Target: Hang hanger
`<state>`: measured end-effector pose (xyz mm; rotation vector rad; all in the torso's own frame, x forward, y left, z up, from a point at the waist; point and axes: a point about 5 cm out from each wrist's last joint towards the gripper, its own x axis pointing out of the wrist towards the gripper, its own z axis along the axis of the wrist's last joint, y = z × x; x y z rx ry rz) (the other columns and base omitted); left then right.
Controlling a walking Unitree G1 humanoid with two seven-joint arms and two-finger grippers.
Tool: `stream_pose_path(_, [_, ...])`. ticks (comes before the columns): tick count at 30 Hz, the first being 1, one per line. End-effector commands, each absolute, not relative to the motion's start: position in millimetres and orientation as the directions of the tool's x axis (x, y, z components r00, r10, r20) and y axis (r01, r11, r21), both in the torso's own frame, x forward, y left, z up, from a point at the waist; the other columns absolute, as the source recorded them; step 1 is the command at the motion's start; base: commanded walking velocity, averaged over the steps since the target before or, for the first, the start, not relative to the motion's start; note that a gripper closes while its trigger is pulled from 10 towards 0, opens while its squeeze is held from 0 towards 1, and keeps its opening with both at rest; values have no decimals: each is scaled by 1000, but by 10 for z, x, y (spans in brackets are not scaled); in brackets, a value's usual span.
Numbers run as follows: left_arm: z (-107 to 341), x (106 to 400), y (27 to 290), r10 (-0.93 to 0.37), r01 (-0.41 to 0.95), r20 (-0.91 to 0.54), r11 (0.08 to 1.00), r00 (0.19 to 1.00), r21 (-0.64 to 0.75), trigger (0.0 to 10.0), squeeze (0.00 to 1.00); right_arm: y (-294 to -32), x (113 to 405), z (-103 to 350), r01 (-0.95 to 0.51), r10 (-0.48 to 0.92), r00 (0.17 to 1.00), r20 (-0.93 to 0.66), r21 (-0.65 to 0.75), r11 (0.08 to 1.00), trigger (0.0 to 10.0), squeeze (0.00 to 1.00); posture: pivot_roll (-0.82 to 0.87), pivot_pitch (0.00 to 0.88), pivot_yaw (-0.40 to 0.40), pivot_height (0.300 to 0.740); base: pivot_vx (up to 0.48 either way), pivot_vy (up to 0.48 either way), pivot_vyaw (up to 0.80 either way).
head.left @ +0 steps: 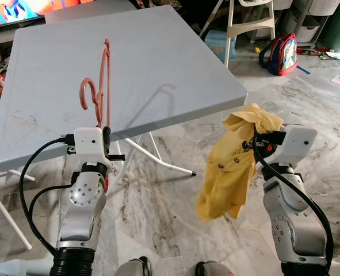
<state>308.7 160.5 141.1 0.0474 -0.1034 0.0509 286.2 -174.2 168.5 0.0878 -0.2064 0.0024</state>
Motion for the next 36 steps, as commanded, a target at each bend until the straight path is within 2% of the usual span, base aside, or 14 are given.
stream_pose_path(1, [1375,3079,1671,76,-81,86,995,993,57,10000,0,-1672,2845,1796,-47,24,966,257,86,995,10000,0,-79,167,47,740,0,0,800])
stream_pose_path(20, [1362,3070,1722,63,-68,75,995,995,69,10000,0,-1611,2849,1855,-84,52,958,281,105,991,10000,0,-74,167,49,740,0,0,795])
stream_pose_path(29, [1408,3069,1640,-9,7,98,1000,995,20,10000,0,-1637,2851,1862,-66,27,958,285,128,990,10000,0,-73,160,44,740,0,0,0])
stream_pose_path(36, [1469,3083,1602,-24,26,116,1000,993,-13,10000,0,-1632,2861,1879,-70,31,957,289,125,990,10000,0,-74,156,40,740,290,0,0])
